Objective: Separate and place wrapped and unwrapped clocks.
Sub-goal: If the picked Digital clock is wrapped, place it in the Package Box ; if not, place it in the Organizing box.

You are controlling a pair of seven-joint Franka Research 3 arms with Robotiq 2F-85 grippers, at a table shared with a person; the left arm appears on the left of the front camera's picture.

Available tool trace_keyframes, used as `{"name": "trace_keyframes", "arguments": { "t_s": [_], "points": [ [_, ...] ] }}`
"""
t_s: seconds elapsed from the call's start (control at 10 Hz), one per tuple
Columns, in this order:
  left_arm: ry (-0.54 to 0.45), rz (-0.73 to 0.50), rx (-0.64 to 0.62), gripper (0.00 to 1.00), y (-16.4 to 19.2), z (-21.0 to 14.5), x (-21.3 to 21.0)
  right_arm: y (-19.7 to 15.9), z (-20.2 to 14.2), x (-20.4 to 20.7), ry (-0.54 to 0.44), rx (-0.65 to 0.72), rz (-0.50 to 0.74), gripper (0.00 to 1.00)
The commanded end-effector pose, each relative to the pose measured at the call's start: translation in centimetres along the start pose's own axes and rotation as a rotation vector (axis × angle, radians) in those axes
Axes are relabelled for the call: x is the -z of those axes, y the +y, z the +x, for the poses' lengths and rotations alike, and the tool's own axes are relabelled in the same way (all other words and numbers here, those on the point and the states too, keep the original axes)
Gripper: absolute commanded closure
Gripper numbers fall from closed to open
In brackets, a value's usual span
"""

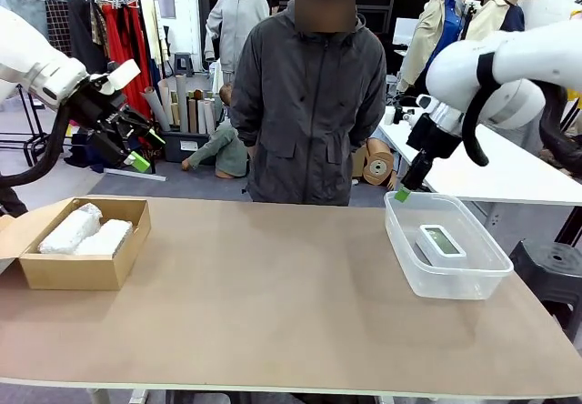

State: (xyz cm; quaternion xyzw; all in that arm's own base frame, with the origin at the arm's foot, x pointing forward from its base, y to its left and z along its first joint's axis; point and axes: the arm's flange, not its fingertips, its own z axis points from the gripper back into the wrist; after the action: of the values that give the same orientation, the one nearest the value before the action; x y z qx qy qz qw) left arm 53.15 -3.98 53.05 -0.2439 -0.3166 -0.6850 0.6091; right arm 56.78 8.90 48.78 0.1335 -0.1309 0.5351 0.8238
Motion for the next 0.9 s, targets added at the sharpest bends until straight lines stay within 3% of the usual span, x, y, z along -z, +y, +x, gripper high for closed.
{"name": "trace_keyframes", "arguments": {
  "t_s": [0.0, 0.3, 0.6, 0.7, 0.8],
  "points": [
    [0.001, -0.002, 0.003, 0.00, -0.2, 0.0, -0.2, 0.0, 0.1, -1.7, -0.035, -0.187, 0.087, 0.00],
    [0.001, -0.002, 0.003, 0.00, -0.2, 0.0, -0.2, 0.6, 0.0, -5.0, -0.184, -0.390, 0.189, 0.00],
    [0.001, -0.002, 0.003, 0.00, -0.2, 0.0, -0.2, -0.4, -1.8, -6.3, -0.345, -0.373, 0.176, 0.00],
    [0.001, -0.002, 0.003, 0.00, -0.2, 0.0, -0.2, 0.7, -0.2, -6.1, -0.216, -0.391, 0.175, 0.00],
    [0.001, -0.002, 0.003, 0.00, -0.2, 0.0, -0.2, 0.7, -0.2, -6.1, -0.216, -0.391, 0.175, 0.00]
  ]
}}
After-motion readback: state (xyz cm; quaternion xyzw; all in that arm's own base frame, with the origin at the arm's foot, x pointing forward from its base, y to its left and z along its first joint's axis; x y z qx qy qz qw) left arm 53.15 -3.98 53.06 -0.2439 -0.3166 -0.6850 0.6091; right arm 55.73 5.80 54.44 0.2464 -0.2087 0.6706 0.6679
